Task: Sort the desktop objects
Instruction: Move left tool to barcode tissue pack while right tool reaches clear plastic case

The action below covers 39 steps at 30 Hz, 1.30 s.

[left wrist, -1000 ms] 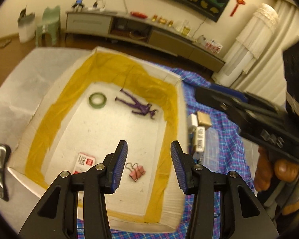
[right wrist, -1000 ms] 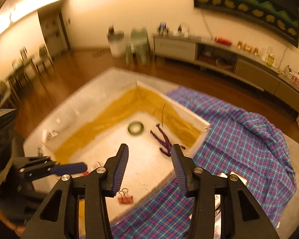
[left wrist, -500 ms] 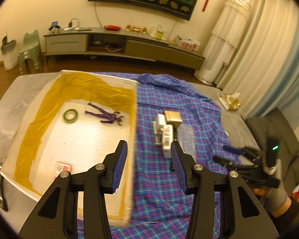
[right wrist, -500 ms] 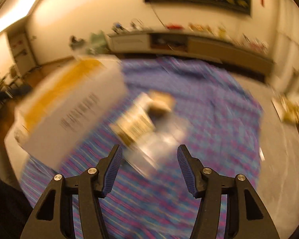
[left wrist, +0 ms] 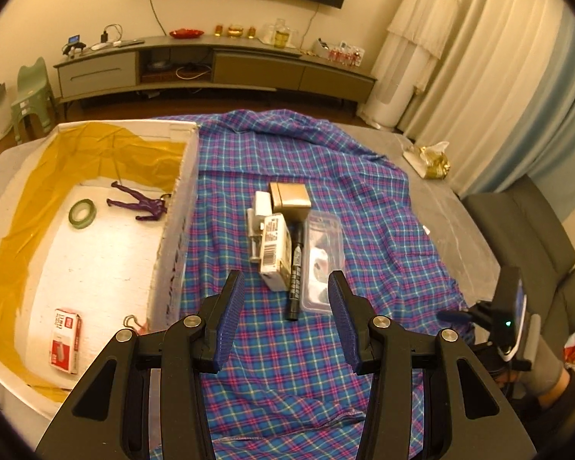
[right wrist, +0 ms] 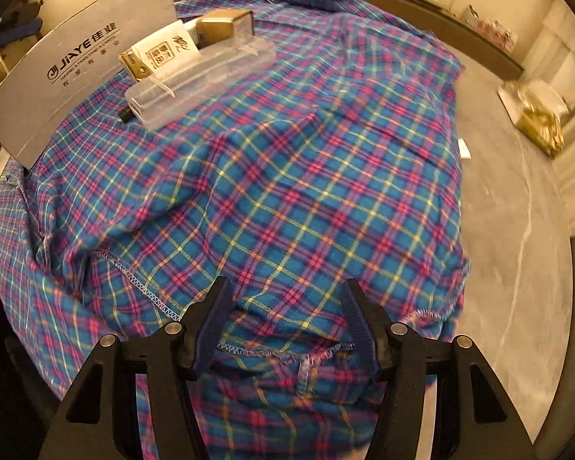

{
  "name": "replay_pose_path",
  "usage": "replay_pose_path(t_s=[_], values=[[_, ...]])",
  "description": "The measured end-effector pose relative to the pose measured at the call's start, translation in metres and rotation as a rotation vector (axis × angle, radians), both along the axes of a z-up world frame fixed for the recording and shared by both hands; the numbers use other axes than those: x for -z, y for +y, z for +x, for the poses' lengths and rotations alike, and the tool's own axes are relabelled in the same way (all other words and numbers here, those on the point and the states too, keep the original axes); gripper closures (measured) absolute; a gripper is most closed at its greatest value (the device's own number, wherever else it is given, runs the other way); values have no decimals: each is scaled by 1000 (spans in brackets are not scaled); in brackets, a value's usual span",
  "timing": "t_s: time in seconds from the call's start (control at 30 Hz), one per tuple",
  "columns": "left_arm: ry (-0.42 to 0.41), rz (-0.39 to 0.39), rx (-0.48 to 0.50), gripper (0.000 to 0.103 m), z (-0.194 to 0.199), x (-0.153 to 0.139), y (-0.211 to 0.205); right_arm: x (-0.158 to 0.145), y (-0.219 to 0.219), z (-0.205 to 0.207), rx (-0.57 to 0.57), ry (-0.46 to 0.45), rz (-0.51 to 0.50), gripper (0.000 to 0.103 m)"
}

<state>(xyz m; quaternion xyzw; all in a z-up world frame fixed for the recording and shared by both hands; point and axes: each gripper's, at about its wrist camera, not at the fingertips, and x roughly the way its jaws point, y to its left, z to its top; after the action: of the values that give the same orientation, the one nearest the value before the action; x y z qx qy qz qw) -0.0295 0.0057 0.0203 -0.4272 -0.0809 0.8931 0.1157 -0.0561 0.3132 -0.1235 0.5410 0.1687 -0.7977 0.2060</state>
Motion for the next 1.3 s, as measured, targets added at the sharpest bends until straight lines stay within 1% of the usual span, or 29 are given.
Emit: replay_pose_path(t_s=[0.1, 0.13, 0.17, 0.2, 0.23, 0.27, 0.33, 0.37, 0.4, 0.43, 0.47, 0.53, 0.57, 0.6, 0.73, 0.77, 0.8, 0.83, 0.9, 0.97, 1.03, 1.13, 1.2, 1.27, 1.3], values=[[3, 2, 3, 55, 1, -2, 0, 2, 6, 5, 32, -2, 52, 44], [5, 2, 1, 55, 2, -3, -1, 0, 6, 8, 55, 22, 73, 44], [7, 4, -2, 55, 2, -5, -1, -10, 4, 12, 92, 91, 78, 44], [8, 6, -5, 55, 2, -5, -2, -21, -1, 16, 103, 138, 50, 44], [7, 7, -8, 55, 1, -5, -2, -33, -7, 20, 96, 168, -6, 44], [4, 7, -9, 55, 0, -4, -2, -44, -19, 26, 70, 181, -91, 44], [-8, -3, -7, 55, -2, 0, 0, -47, -44, 32, 13, 153, -180, 44], [-18, -11, -8, 55, -4, 4, 2, -43, -59, 37, -32, 126, -211, 44], [-23, -14, -7, 55, -5, 6, 2, -38, -70, 39, -65, 106, -220, 44], [-30, -16, -4, 55, -6, 9, 3, -24, -83, 43, -107, 72, -215, 45], [-33, -17, -2, 55, -7, 12, 3, -15, -100, 47, -131, 53, -186, 45], [-40, -17, -3, 55, -10, 16, 3, 14, -106, 58, -166, 8, -103, 44], [-47, -12, -3, 55, -12, 19, 2, 14, -107, 65, -183, 43, -94, 44], [-50, -9, -4, 55, -14, 21, 2, 13, -107, 72, -207, 45, -63, 44], [-75, -1, -13, 55, -29, 35, 5, 4, -96, 73, -205, -61, -60, 44], [-84, 5, -13, 55, -34, 38, 7, -6, -92, 66, -180, -76, -90, 44], [-88, 10, -8, 55, -38, 41, 10, -18, -90, 60, -161, -63, -130, 44], [-93, 8, -3, 55, -41, 43, 13, -35, -89, 50, -139, -41, -184, 44], [-96, -2, 5, 55, -48, 47, 21, -59, -90, 29, -89, 10, -253, 43], [-103, -22, 4, 55, -53, 52, 26, -76, -93, -5, -6, 57, -308, 41], [-115, -37, -3, 55, -60, 59, 28, -77, -93, -44, 91, 92, -318, 40], [-133, -45, -12, 55, -70, 68, 29, -58, -103, -97, 181, 60, -340, 40], [-144, -48, -13, 55, -78, 74, 31, -43, -112, -116, 208, 30, -362, 40], [-153, -55, -33, 56, -85, 83, 30, -29, -117, -121, 214, 25, -356, 41], [-156, -53, -41, 58, -88, 86, 29, -19, -120, -122, 221, 16, -349, 41]])
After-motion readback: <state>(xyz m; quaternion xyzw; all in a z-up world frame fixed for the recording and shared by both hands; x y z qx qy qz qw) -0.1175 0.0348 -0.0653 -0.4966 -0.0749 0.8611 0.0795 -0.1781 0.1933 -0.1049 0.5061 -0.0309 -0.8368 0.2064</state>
